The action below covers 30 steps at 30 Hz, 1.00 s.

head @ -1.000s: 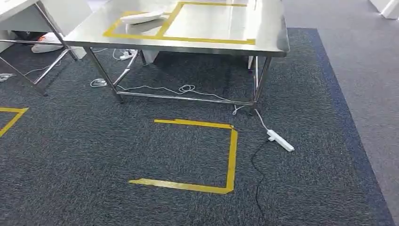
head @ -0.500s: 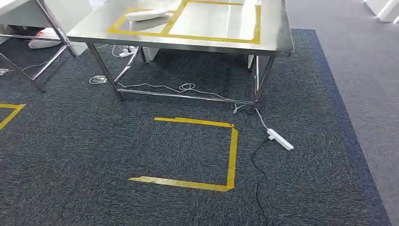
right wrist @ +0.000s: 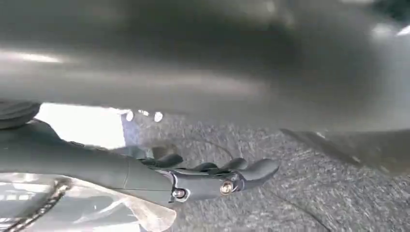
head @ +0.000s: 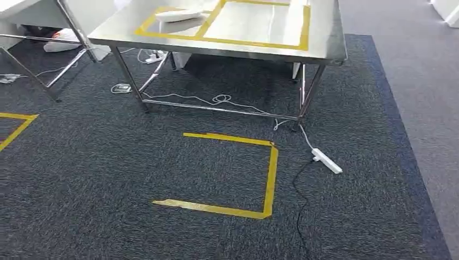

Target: Take the parts from the cabinet and place them on the table.

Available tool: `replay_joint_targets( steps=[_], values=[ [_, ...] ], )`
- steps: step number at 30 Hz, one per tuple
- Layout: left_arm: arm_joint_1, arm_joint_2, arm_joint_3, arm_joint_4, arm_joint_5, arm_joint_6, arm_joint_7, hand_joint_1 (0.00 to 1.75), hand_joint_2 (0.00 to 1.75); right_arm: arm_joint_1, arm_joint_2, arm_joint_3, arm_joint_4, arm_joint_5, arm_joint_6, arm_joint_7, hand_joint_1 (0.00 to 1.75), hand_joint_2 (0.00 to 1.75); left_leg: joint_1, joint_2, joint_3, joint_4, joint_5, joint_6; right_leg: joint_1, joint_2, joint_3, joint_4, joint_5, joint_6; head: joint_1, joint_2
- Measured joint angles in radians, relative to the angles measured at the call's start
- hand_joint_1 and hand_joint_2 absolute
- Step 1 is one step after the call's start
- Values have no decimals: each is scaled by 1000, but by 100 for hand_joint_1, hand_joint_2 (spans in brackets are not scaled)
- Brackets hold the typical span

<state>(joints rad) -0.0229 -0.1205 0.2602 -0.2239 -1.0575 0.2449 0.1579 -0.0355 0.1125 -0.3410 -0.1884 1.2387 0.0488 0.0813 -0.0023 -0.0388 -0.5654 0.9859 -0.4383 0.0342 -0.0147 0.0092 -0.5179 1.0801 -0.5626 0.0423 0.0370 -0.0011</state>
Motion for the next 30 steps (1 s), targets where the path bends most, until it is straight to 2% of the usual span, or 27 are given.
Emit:
replay_joint_targets(
  steps=[1, 2, 3, 5, 6, 7, 8, 10, 11, 12, 13, 14, 15, 16, 17, 19, 21, 22, 23, 24, 25, 26, 27, 28, 29, 30],
  values=[
    [-1, 0, 1, 0, 0, -2, 0, 0, 0, 1, 0, 1, 0, 6, 0, 3, 0, 0, 1, -10, -2, 4, 0, -6, -4, 29, 43, -83, 26, 0, 0, 0],
    [-2, 0, 2, 0, 1, -5, 0, 0, 0, 2, 0, 2, 0, 16, 4, 4, 0, 0, -5, -20, -9, 12, 1, -16, -2, 58, 49, -105, 10, 0, 2, 0],
    [-2, 1, 5, 0, 4, -7, 0, 0, 0, 2, 1, 4, 0, 25, 4, 6, 0, 0, -4, -27, -13, 13, 5, -21, -4, 44, 44, -103, 16, -10, -2, 0],
    [5, 10, 21, 0, 23, -14, -6, 0, 0, -1, 6, 17, 0, 54, 6, 16, 0, 0, 3, -40, -17, 9, 13, -34, 6, 31, 42, -97, 17, -24, 0, 0],
    [10, 16, 32, 0, 33, -16, -8, 0, 0, -3, 13, 27, 0, 71, 8, 24, 0, 0, 3, -48, -21, 11, 14, -40, 3, 21, 42, -102, 24, -34, 0, 0],
    [12, 20, 43, 0, 47, -24, -10, 0, 0, -9, 21, 37, 0, 89, 14, 34, 0, 0, 5, -25, -25, 26, 0, -44, 1, 7, 46, -105, 30, -44, -1, 0],
    [14, 29, 55, 0, 60, -31, -10, 0, 0, -17, 31, 49, 0, 111, 27, 48, 0, 0, 4, 2, -43, 67, -35, -48, 2, 1, 46, -105, 31, -50, -7, 0],
    [12, 45, 84, 0, 78, -43, -10, 0, 0, -33, 54, 79, 0, 138, 53, 73, 0, 0, 7, 21, -112, 229, -121, -58, 7, -22, 44, -102, 34, -55, -8, 0],
    [13, 52, 96, 0, 82, -48, -10, 0, 0, -40, 63, 91, 0, 143, 59, 82, 0, 0, 7, 24, -142, 304, -148, -61, 9, -36, 41, -102, 34, -55, -8, 0],
    [15, 56, 104, 0, 84, -51, -10, 0, 0, -48, 69, 98, 0, 148, 66, 87, 0, 0, 7, 26, -150, 330, -150, -62, 10, -48, 41, -102, 34, -55, -9, 0],
    [18, 61, 112, 0, 87, -55, -6, 0, 0, -54, 76, 106, -1, 154, 73, 92, 0, 0, 7, 27, -138, 313, -130, -61, 12, -60, 42, -102, 32, -57, -8, 0],
    [20, 64, 120, 0, 90, -59, -4, 0, 0, -59, 80, 114, -3, 161, 80, 97, 0, 0, 6, 30, -110, 257, -94, -57, 13, -72, 44, -101, 31, -57, -9, 0],
    [22, 69, 130, 0, 95, -64, 1, 0, 0, -67, 85, 123, -6, 163, 86, 100, 0, 0, 6, 42, -62, 163, -44, -51, 15, -83, 48, -102, 28, -57, -8, 0],
    [22, 74, 137, 0, 94, -67, 3, 0, 0, -74, 90, 130, -8, 167, 93, 107, 0, 0, 2, 77, -15, 69, -4, -43, 17, -93, 51, -102, 25, -56, -8, 0],
    [19, 78, 143, 0, 93, -68, 3, 0, 0, -79, 92, 135, -8, 167, 97, 107, 0, 0, -11, 132, 4, 33, -19, -36, 26, -103, 39, -100, 20, -52, -8, 0],
    [15, 87, 151, 0, 87, -68, 2, 0, 0, -94, 100, 145, -10, 167, 101, 109, 0, 0, -13, 118, -5, 20, -19, -27, 31, -125, 44, -97, 16, -46, -4, 0],
    [19, 95, 159, 0, 81, -68, -4, 0, 0, -107, 108, 151, -12, 165, 102, 111, 0, 0, -11, 91, -7, 17, -17, -18, 32, -150, 54, -101, 13, -38, -6, 0],
    [19, 97, 161, 0, 74, -68, -8, 0, 0, -110, 110, 153, -15, 163, 101, 111, 0, 0, -2, 79, -1, 7, -10, -11, 30, -142, 47, -98, 2, -30, -7, 0],
    [19, 98, 164, 0, 73, -68, -9, 0, 0, -111, 111, 154, -16, 161, 102, 109, 0, 0, -1, 70, -2, 6, -9, -8, 27, -87, 37, -65, -22, -24, 1, 0],
    [16, 101, 168, 0, 71, -68, -10, 0, 0, -112, 113, 157, -16, 158, 101, 106, 0, 0, -1, 57, -7, 6, -6, -3, 23, -46, 3, 9, -63, -21, 6, 0],
    [13, 103, 169, 0, 66, -71, -11, 0, 0, -112, 113, 158, -16, 155, 101, 105, 0, 0, -1, 44, -10, 6, -4, -1, 19, -25, -39, 96, -101, -18, 5, 0],
    [13, 104, 169, 0, 61, -73, -11, 0, 0, -113, 113, 158, -16, 154, 101, 105, 0, 0, -1, 31, -13, 6, -3, 1, 18, -17, -81, 176, -130, -17, 6, 0],
    [13, 107, 169, 0, 58, -77, -11, 0, 0, -112, 113, 158, -16, 154, 102, 103, 0, 0, -1, 16, -14, 6, -3, 0, 17, -12, -113, 230, -137, -15, 5, 0],
    [14, 109, 170, 0, 54, -80, -11, 0, 0, -112, 113, 158, -16, 153, 105, 102, 0, 0, -1, 1, -13, 7, -1, -2, 15, -12, -117, 225, -114, -15, 6, 0],
    [15, 109, 170, 0, 52, -85, -11, 0, 0, -114, 113, 158, -16, 153, 108, 101, 0, 0, -1, -14, -12, 8, -1, -3, 14, -10, -99, 173, -69, -15, 5, 0],
    [15, 110, 170, 0, 51, -86, -11, 0, 0, -114, 113, 159, -16, 153, 108, 100, 0, 0, -1, -28, -11, 8, 0, -5, 12, -4, -66, 92, -17, -16, 5, 0]
  ],
)
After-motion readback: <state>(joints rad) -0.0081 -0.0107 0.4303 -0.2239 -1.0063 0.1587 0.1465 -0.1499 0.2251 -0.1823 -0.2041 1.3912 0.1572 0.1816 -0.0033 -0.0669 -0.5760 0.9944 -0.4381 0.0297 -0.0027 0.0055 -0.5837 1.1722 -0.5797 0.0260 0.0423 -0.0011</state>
